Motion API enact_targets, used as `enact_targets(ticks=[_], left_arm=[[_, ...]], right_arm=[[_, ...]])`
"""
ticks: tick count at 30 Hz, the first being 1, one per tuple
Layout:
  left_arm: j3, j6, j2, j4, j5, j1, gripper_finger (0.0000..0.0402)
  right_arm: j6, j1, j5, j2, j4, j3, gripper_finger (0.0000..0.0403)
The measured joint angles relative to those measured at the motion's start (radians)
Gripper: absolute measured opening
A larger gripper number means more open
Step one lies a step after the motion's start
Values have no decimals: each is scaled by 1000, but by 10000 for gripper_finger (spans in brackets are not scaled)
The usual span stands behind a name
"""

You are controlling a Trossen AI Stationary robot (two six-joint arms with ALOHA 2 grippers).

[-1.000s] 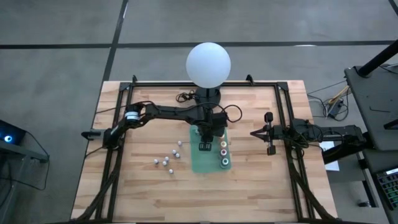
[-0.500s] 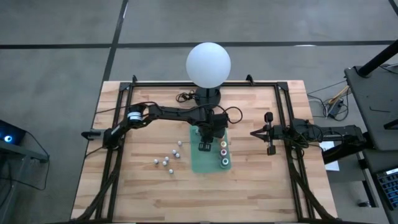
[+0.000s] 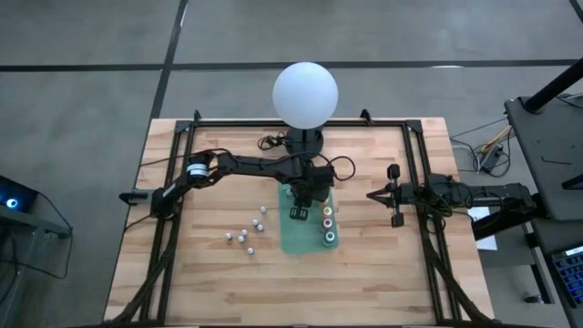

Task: Pick & Place food coloring
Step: Put the small black food coloring bottle into the green bin

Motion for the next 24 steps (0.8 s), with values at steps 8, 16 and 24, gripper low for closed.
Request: enact_targets(ticks=[8, 16, 24], left_arm=[[-1, 6, 8, -2, 1, -4, 45], [-1, 21, 8, -4, 0, -22, 45], [-1, 31, 7, 1, 0, -26, 45]], right_arm=[[0, 0, 0, 0, 0, 0, 9], [-1, 0, 0, 0, 0, 0, 9], [-1, 0, 0, 0, 0, 0, 9]])
